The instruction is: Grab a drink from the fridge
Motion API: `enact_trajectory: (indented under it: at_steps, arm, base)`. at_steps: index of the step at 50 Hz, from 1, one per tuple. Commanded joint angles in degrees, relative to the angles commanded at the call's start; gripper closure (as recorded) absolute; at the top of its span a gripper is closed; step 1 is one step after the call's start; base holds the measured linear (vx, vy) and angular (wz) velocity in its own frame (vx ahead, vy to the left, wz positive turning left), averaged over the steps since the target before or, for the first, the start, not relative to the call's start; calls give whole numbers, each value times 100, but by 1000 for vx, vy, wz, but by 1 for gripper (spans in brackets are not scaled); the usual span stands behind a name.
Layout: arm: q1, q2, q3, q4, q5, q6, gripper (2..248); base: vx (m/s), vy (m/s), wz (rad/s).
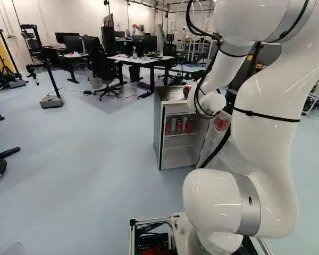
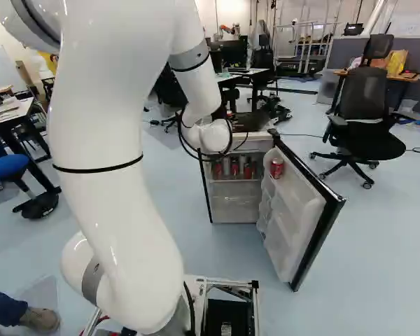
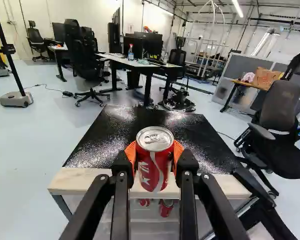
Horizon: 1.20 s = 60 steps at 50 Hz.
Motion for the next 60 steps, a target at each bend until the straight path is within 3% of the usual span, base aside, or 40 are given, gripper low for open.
enact_trajectory:
  at_steps: [28, 60]
  arm:
    - [68, -370, -448, 84, -113, 0, 156]
    - [139, -787, -967, 540, -300, 0, 156]
  base:
    - [0, 0, 0]
    - [0, 0, 0]
